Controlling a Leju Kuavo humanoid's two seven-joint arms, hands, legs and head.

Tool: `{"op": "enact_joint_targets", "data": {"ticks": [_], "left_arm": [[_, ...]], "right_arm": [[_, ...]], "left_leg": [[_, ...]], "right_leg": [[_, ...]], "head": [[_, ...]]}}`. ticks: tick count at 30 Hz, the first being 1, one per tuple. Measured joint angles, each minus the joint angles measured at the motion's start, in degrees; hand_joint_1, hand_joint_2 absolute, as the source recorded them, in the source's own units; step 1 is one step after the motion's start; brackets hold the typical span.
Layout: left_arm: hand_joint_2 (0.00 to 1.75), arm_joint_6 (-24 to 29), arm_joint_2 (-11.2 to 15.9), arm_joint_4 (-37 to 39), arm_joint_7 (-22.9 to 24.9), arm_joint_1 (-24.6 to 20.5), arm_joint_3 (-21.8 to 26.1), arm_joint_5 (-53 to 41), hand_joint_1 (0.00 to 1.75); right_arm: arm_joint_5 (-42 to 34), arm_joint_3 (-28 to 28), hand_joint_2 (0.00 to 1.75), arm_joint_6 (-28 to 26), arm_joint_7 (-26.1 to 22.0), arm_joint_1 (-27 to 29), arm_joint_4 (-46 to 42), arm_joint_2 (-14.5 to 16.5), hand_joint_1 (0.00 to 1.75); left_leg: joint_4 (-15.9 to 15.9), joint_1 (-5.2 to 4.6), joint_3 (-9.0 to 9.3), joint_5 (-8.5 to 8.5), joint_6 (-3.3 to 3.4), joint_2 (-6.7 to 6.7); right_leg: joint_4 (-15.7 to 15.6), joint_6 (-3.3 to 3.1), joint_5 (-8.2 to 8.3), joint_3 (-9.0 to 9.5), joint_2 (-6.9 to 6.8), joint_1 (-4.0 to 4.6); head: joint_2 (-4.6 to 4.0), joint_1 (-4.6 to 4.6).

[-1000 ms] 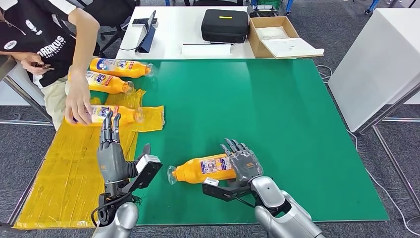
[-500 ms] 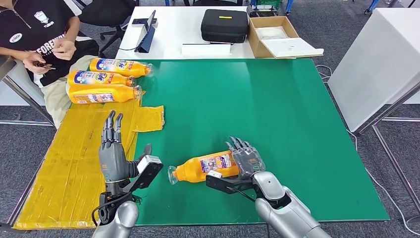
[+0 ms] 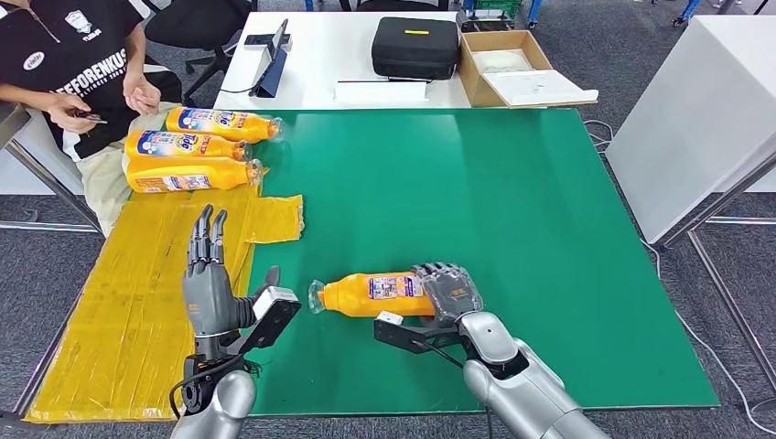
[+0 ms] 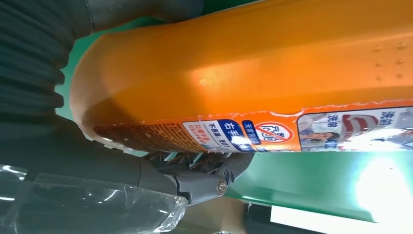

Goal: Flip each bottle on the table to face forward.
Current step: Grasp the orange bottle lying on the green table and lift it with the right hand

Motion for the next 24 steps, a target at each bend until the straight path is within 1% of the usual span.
{"op": "enact_joint_targets", "data": {"ticks": [11, 14, 16, 19, 21, 24], "left_arm": [[1.75, 0.0, -0.1, 0.1, -0.2, 0.0, 0.1, 1.2, 0.0], [1.75, 0.0, -0.1, 0.3, 0.0, -0.1, 0.1, 1.4, 0.0], [1.75, 0.0, -0.1, 0.4, 0.0, -0.2, 0.1, 1.7, 0.0], [1.75, 0.0, -0.1, 0.7, 0.0, -0.2, -0.2, 3.7, 0.0], [1.75, -0.8, 0.0, 1.0, 0.0, -0.3, -1.3, 7.7, 0.0], [1.75, -5.1, 0.6, 1.6, -1.0, -0.6, -4.3, 16.8, 0.0]], "right_arm": [[-0.4, 0.0, 1.75, -0.1, 0.0, 0.0, 0.3, 0.1, 1.75], [-1.6, -0.2, 1.75, -1.2, -0.3, 0.3, -0.1, -0.1, 1.75], [-3.8, -1.0, 1.75, -3.7, -1.7, 1.2, -1.2, -0.2, 1.75], [-9.4, -3.3, 1.75, -10.2, -5.7, 3.7, -5.0, 0.0, 1.75], [-13.5, -5.5, 1.75, -14.8, -8.9, 5.5, -8.2, 0.7, 1.75], [-19.2, -9.3, 1.75, -21.1, -14.5, 8.3, -12.1, 2.7, 1.75]], "left_leg": [[0.0, 0.0, 0.03, 0.0, 0.0, 0.02], [0.0, 0.0, 0.03, 0.0, 0.0, 0.01], [0.0, 0.0, 0.0, 0.0, 0.0, 0.0], [0.0, 0.0, -0.04, 0.0, 0.0, 0.0], [0.0, 0.0, -0.04, 0.0, 0.0, -0.02], [0.0, 0.0, -0.06, 0.0, 0.0, -0.06]], "right_leg": [[0.0, 0.0, 0.0, 0.0, 0.01, 0.0], [0.0, 0.0, 0.0, 0.0, 0.0, 0.0], [0.0, 0.0, 0.0, 0.0, 0.0, 0.0], [0.0, 0.0, 0.0, -0.03, 0.0, 0.0], [0.0, 0.0, 0.0, -0.05, -0.01, 0.0], [0.0, 0.0, -0.01, -0.07, -0.02, 0.0]], "head": [[0.0, 0.0], [0.0, 0.0], [0.01, 0.01], [0.01, 0.0], [0.0, 0.01], [0.0, 0.0]]}}
